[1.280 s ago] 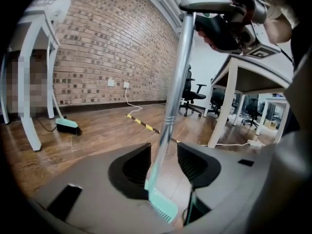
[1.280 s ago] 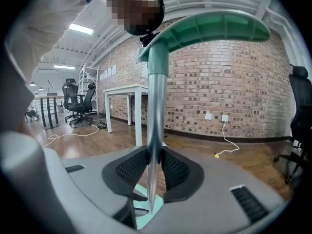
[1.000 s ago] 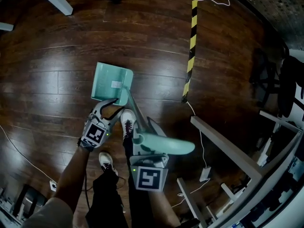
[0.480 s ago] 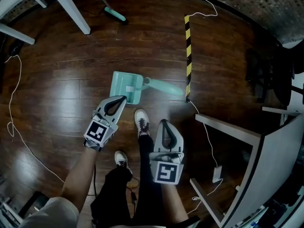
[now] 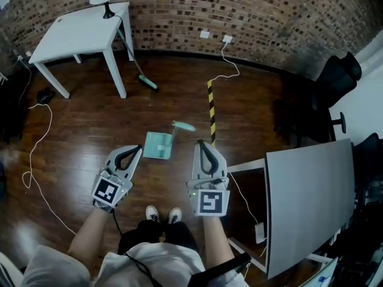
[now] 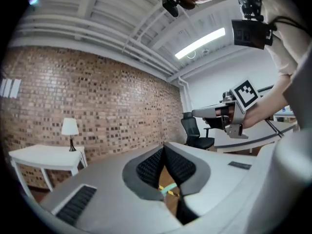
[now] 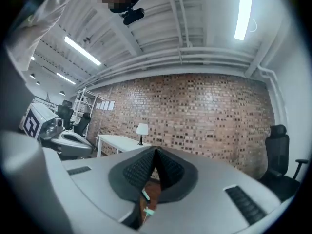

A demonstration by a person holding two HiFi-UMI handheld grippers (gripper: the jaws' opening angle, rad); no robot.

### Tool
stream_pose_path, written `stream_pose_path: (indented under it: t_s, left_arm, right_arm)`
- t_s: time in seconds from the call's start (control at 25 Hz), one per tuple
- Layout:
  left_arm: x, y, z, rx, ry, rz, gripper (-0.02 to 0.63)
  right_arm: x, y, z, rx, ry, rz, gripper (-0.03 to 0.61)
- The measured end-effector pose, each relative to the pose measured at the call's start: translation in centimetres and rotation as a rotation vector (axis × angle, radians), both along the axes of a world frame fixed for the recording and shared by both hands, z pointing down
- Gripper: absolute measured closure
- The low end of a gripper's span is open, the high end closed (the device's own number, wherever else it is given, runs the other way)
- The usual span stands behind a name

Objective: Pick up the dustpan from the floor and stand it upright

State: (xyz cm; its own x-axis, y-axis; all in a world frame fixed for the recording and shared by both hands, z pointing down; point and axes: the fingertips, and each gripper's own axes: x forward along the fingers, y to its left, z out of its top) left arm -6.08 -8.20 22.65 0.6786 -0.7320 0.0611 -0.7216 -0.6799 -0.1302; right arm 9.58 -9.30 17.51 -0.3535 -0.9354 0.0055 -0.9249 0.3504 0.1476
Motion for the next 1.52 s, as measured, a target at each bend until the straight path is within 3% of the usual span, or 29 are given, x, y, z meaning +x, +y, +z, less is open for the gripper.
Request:
stream_pose_path:
  t_s: [0.2,0.36,0.56,0.92,1.04,1.16,1.4,1.52]
  left_arm:
    - [-0.1,5.1,-10.5,0.134,-0.017,-0.048,0.591]
    - [-0.8,7.8,-13.7,0.18,-0.018,-0.127,0.591]
    - [-3.0,9.4,-13.9,0.226,-0.001,-0.182,0.591]
    - [-3.5,11.7,-14.2,0.226,0.009,-0.192,0.591]
    - [-1.8,10.8,-14.5,0.223,-0.02,-0.219,0.591]
    - [0.0,10.8,-11.7,0.127,-0.056,-0.203,0.591]
    - [-6.5,19.9,-12.7,0.14,0.045,-0.234,0.59]
    - [-7.5,27.7,-11.8,0.179,0.056,-0.242,0.591]
  right_arm:
    - [0.3,5.4,-9.3,0.093,-0.026,-0.063,0.597]
    - [-1.2,8.4,-12.3,0.157,-0.08,-0.096,0.598]
    - [-2.6,10.6,-11.3,0.122,-0.094,-0.117,0.598]
    - [-1.8,12.3,-10.5,0.083,-0.13,-0.073,0.598]
    - [1.1,11.3,-10.7,0.072,-0.164,-0.065,0.598]
    - [5.8,12.4,-9.2,0.074,-0.138,0.025,0.598]
    - [3.5,23.6,-4.7,0.05,-0.154,0.064,0.598]
    - [2.1,30.9,-3.9,0.073,-0.164,0.066,0.598]
